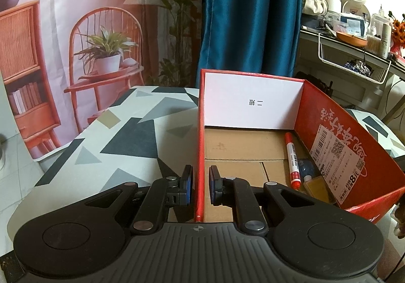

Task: Organize rigid objects
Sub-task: 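Return the right tool to the items and grasp the pink-checkered pen, then carry the checkered pen into the red box and open the right gripper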

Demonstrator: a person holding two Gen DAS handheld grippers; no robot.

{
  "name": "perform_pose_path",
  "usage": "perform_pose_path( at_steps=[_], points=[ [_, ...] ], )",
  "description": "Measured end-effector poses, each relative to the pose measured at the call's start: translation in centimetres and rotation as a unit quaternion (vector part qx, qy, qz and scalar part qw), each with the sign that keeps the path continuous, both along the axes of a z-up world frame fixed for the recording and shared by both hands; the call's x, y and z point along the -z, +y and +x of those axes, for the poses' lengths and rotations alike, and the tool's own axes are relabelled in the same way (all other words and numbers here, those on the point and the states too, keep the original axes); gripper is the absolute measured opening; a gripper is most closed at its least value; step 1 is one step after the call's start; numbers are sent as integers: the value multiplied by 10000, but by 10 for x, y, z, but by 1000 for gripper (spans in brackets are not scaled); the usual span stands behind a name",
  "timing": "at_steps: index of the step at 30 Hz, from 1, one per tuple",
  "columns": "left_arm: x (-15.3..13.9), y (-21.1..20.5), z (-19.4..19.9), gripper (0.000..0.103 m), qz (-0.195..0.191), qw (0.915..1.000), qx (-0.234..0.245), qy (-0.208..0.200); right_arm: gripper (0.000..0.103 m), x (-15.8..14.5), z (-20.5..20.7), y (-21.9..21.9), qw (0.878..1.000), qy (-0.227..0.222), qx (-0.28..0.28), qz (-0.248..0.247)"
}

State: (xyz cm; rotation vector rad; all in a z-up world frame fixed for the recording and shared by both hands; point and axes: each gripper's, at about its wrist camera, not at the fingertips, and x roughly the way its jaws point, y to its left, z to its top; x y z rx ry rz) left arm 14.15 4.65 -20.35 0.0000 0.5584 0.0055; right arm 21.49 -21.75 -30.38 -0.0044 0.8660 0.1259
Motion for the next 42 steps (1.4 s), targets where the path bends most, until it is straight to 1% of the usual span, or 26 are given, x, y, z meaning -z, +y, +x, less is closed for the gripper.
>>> perform_pose_path(
  at_steps=[17, 21, 24, 26, 28, 33, 36, 38, 40, 42],
  points=[
    [0, 0, 0, 16, 3, 10000, -6, 5, 15, 5, 18, -8, 9998, -138, 17, 171],
    [-1, 0, 1, 16, -42, 10000, -6, 58, 14, -1, 17, -11, 9996, -142, 130, 229],
    [0, 2, 4, 16, -124, 9998, -58, 143, 14, -19, 17, -20, 9984, -347, 197, 410],
    [0, 5, 8, 16, -253, 9993, -116, 234, 14, -32, 17, -26, 9977, -468, 203, 436],
    [0, 7, 9, 16, -318, 9990, -121, 278, 14, -47, 18, -32, 9974, -577, 169, 395],
    [0, 7, 11, 14, -320, 9989, -99, 342, 14, -87, 25, -38, 9951, -943, 15, 285],
    [0, 7, 11, 13, -300, 9988, -80, 384, 14, -109, 32, -32, 9930, -1147, -174, 237],
    [0, 10, 13, 13, -414, 9981, -83, 451, 14, -120, 39, -23, 9912, -1266, -353, 185],
    [1, 12, 14, 13, -507, 9973, -94, 523, 14, -126, 45, -14, 9900, -1304, -522, 132],
    [1, 12, 14, 13, -499, 9971, -93, 567, 14, -127, 53, -2, 9892, -1284, -705, 44]
  ],
)
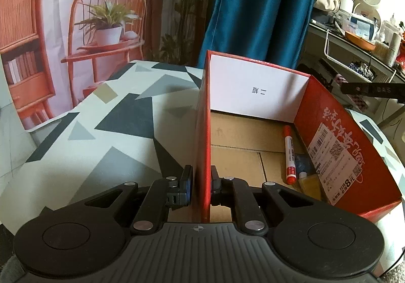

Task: Organize rigid objects
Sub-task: 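Carry the checkered pen into the red box and open the right gripper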

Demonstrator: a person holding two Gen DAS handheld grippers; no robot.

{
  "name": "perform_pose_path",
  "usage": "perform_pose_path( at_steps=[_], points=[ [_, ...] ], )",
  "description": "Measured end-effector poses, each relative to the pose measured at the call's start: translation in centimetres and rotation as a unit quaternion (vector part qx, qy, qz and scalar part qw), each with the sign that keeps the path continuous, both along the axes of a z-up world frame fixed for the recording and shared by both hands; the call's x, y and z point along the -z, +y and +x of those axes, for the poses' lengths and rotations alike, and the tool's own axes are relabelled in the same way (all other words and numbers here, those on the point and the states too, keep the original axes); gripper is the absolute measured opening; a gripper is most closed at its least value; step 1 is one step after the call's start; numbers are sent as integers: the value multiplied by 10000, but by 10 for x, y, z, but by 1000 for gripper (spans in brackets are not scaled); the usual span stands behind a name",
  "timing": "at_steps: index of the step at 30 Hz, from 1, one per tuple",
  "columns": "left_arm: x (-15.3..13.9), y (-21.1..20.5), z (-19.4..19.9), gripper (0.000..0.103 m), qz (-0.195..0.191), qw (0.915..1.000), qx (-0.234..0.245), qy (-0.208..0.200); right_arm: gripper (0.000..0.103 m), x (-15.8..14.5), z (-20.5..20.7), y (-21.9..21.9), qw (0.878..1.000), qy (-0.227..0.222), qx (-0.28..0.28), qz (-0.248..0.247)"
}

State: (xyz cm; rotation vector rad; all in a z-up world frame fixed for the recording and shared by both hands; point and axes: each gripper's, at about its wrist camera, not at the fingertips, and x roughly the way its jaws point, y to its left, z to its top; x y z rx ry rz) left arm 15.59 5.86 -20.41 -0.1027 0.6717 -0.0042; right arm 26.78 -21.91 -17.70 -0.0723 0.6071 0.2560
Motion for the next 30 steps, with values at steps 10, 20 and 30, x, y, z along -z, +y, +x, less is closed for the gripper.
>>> perform_pose_path(
  at_steps=[10, 20, 30],
  points=[
    [-1, 2, 2, 13, -21, 9998, 50, 192, 14, 18, 25, 42, 9980, 274, -388, -427],
    [-4, 3, 0, 13, 17, 9996, 116, 241, 15, 33, 41, 54, 9954, 479, -538, -638],
    [-5, 0, -5, 13, 115, 9997, 145, 151, 18, 27, 32, 42, 9986, 272, -400, -229]
  ],
)
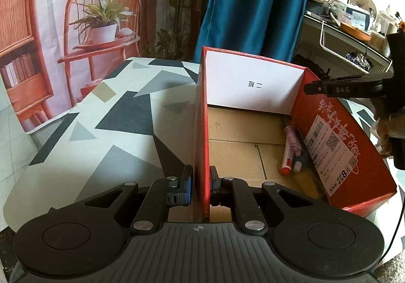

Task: Organize rigid objects
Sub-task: 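Carry the checkered pen into the red box and open the right gripper, then return the right tool to the items and approach the dark key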

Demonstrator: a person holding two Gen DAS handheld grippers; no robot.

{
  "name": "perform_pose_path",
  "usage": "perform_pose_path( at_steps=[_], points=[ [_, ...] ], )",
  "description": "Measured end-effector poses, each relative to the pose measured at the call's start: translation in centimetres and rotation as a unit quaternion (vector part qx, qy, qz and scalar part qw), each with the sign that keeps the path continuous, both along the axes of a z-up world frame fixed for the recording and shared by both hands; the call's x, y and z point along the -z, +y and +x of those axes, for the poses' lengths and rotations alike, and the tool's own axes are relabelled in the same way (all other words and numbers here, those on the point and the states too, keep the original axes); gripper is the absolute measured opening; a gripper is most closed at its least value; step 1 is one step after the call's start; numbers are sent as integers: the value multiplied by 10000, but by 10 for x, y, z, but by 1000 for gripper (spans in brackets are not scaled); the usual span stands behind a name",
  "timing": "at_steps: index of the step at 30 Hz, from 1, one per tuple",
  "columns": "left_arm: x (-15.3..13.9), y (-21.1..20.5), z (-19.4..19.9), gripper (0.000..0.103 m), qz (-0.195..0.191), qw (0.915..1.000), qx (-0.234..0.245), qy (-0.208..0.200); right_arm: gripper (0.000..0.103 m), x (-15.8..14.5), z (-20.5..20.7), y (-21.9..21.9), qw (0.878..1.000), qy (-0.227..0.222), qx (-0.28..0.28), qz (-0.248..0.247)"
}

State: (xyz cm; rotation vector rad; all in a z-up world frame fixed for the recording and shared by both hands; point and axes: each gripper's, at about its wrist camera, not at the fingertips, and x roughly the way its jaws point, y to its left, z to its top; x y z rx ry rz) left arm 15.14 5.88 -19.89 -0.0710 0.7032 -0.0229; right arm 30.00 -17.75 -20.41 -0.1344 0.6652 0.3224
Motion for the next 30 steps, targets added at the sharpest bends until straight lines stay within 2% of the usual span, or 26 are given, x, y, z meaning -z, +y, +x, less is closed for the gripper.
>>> perform_pose_path(
  at_steps=[8, 10, 12, 16, 22, 26, 30],
  points=[
    [0, -2, -1, 12, 58, 10000, 5, -48, 20, -12, -27, -37, 9953, -654, 598, 385],
    [0, -3, -1, 11, 74, 10000, 5, -64, 26, -12, -34, -52, 9924, -754, 815, 525],
    [-1, -3, -1, 11, 81, 9999, 2, -77, 27, -8, -40, -66, 9898, -778, 1012, 626],
    [0, -3, 0, 11, 100, 9999, 4, -87, 27, 9, -52, -92, 9849, -657, 1423, 730],
    [-1, -4, -1, 11, 129, 9999, -8, -96, 27, 51, -77, -114, 9758, -326, 1949, 940],
    [-1, -4, -1, 11, 168, 9998, -3, -95, 27, 77, -91, -107, 9755, -93, 1977, 957],
    [-1, -5, -1, 11, 206, 9997, -14, -89, 27, 95, -96, -87, 9825, 53, 1702, 750]
  ],
)
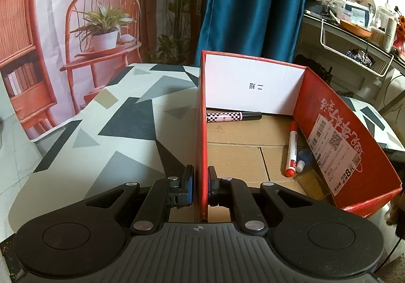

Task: Organize rigid objects
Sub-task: 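Return the right tool to the items and approach the dark key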

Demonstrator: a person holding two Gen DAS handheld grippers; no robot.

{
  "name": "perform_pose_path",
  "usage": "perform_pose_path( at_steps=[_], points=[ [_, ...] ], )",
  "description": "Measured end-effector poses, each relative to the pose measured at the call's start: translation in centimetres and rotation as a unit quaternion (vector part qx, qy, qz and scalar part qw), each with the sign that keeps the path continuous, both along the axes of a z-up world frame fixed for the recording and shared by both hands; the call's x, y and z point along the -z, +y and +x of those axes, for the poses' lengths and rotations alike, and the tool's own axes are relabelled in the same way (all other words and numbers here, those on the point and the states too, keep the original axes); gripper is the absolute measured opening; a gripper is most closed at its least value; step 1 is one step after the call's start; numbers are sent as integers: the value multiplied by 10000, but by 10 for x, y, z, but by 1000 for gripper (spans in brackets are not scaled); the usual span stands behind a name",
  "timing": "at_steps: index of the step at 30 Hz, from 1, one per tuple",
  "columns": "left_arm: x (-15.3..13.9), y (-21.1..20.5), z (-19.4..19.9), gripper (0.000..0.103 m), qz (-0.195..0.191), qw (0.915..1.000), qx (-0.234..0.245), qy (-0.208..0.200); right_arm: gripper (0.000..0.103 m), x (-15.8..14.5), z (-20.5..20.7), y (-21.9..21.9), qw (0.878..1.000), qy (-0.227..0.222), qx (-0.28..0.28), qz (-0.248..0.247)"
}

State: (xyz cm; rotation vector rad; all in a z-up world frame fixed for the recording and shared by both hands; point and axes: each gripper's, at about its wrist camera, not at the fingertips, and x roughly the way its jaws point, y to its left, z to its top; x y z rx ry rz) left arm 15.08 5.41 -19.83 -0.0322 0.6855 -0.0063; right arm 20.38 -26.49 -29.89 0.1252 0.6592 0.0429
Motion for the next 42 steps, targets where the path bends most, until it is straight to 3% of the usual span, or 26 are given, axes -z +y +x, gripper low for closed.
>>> perform_pose_path(
  at_steps=[6, 12, 21, 23, 24, 42],
  points=[
    [0, 0, 0, 11, 28, 10000, 7, 13, 36, 13, 1, 17, 9998, 35, -14, -176],
    [0, 0, 1, 11, 39, 10000, 3, 12, 36, 20, 3, 24, 9990, 74, -74, -429],
    [1, 1, 1, 11, 17, 10000, -7, 5, 37, 23, 6, 20, 9992, 175, -3, -349],
    [1, 1, 1, 11, 17, 10000, -8, 3, 35, 24, 6, 21, 9991, 171, -15, -387],
    [1, 1, 1, 11, 17, 10000, -7, 4, 30, 24, 5, 21, 9992, 162, -30, -376],
    [1, 1, 1, 11, 18, 10000, -9, 1, 24, 21, -5, 51, 9899, -183, -360, -1358]
  ],
)
